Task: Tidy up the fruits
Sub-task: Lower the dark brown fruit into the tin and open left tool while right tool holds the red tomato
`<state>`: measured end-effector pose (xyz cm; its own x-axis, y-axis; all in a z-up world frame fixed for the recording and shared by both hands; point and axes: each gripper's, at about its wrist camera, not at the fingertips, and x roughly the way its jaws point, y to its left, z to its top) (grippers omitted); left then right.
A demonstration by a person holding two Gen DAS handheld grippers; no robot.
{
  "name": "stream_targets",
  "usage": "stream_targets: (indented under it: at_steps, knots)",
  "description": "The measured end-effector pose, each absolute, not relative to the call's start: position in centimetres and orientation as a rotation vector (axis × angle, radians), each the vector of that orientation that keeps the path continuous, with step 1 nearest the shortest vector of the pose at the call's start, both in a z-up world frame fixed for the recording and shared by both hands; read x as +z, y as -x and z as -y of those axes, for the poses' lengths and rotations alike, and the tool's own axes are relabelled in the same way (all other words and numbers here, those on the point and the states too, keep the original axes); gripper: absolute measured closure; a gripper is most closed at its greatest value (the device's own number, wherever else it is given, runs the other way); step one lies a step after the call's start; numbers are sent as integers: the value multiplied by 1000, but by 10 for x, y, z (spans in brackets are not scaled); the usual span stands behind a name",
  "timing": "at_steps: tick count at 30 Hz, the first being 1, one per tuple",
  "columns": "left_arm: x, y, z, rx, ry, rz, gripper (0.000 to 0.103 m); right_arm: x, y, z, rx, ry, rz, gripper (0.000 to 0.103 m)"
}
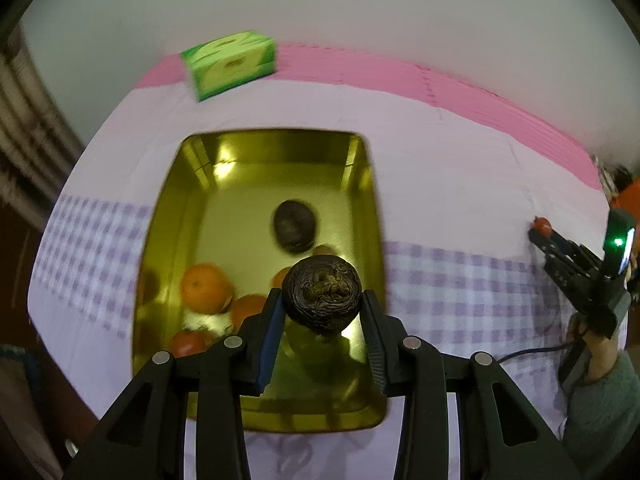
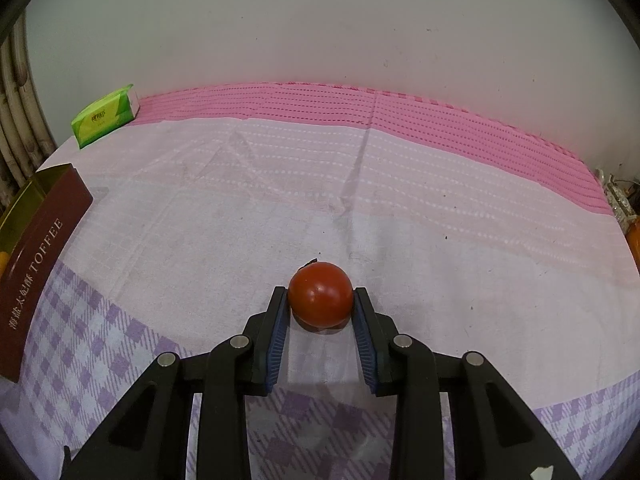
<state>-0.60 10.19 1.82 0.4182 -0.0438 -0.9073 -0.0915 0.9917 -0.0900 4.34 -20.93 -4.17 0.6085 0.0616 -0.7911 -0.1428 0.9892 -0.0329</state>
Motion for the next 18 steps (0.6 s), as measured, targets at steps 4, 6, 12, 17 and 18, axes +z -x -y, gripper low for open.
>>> stream_targets:
  at_steps: [4,6,12,17,18]
  knots:
    - [13,14,-118,67,148,-1146,64,-42,-44,209,118,97,-909,72]
    - [12,17,-127,87,162,-1149,64,-42,-44,209,118,98,-909,72]
    - [5,23,-142,118,182,-1157,64,-43,-44,209,118,99,-909,72]
    - [-2,27,-148,134,197,-1170,64,-42,-44,209,118,99,-909,73]
    - [-3,28,-149,141,203,-1157,64,-42,-44,209,118,98,-909,73]
